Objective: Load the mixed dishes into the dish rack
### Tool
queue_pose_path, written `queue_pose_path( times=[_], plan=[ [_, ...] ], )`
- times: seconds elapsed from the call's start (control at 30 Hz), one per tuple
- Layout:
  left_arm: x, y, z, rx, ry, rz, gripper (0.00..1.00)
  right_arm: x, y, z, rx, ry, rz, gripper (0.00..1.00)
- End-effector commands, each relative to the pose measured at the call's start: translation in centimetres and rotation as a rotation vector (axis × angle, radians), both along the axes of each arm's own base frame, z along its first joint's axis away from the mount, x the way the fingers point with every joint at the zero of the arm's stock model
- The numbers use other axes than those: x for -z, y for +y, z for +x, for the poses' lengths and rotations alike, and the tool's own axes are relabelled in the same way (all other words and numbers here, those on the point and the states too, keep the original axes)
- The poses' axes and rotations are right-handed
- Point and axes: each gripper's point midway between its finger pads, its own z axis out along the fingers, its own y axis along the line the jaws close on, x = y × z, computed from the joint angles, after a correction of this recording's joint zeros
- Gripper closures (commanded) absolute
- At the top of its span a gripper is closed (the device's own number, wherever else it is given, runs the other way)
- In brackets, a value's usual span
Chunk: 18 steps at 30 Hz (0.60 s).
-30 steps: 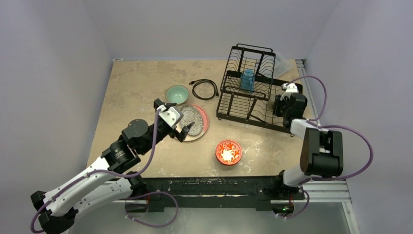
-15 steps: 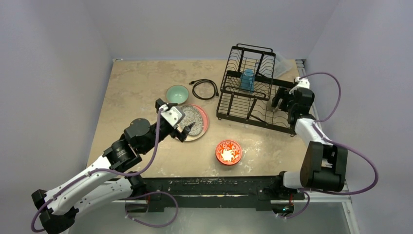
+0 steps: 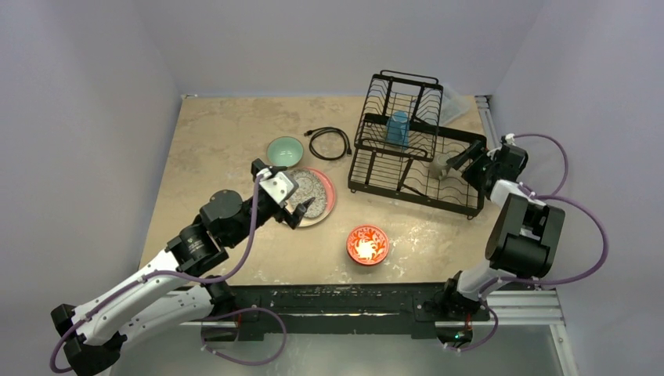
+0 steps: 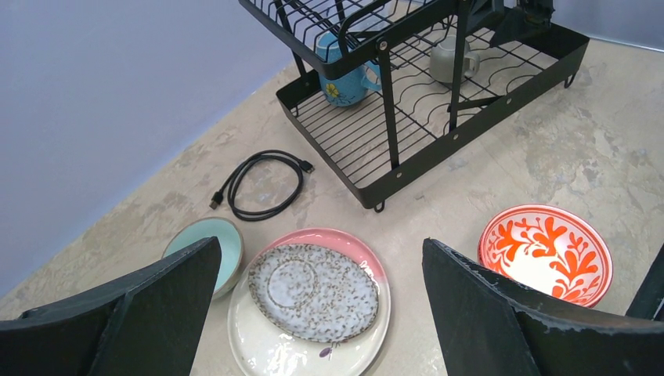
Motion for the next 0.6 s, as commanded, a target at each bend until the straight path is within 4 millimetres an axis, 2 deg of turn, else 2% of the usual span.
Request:
queue_pose_path(
  times=[0.0,0.23,0.57],
  plan=[
    [-0.7,-0.3,0.0,0.010,-0.002,-0.042,0.00,-1.0,1.0,1.2,-0.049,-0.060,0.094,0.27],
    [-0.8,-0.5,0.0,0.017,-0.002,-0.043,0.00,-0.2,1.0,1.5,-0.058,-0.044,0.107,0.34],
    [-0.5,-0.7,-0.1,0.026,0.010,-0.038,0.00,0.8,2.6,2.0,-0.128,-0.032,0.175,0.56]
  ],
)
